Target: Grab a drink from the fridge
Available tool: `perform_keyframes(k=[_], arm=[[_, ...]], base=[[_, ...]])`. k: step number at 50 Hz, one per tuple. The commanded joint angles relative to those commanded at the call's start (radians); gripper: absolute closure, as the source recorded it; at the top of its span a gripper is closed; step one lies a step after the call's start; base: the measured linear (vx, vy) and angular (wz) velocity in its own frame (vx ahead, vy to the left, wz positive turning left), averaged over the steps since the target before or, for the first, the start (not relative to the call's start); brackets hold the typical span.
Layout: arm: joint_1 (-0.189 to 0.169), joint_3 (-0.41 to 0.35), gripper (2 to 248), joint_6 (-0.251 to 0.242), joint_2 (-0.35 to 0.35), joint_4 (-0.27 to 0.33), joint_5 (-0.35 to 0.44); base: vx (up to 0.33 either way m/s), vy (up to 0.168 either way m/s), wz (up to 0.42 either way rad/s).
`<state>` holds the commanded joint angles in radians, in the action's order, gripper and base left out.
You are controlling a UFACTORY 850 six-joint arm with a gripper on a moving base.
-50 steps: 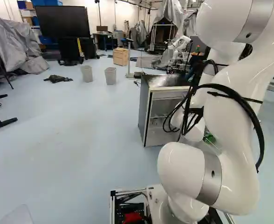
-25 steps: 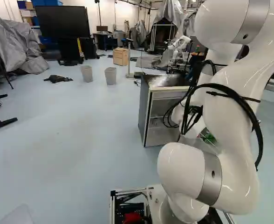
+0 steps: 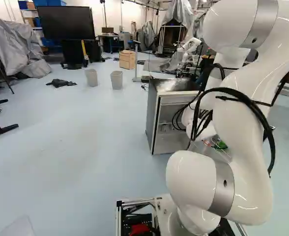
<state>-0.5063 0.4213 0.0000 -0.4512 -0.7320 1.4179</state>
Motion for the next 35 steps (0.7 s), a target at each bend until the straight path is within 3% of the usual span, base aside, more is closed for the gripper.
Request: perform_keyframes(k=[21, 35], arm=[[0.021, 0.057, 3, 0.000, -0.038, -0.017, -0.047], [0.013, 0.106, 3, 0.000, -0.070, -0.017, -0.093]], base=[[0.000, 0.000, 0.000], [0.000, 0.000, 0.000]])
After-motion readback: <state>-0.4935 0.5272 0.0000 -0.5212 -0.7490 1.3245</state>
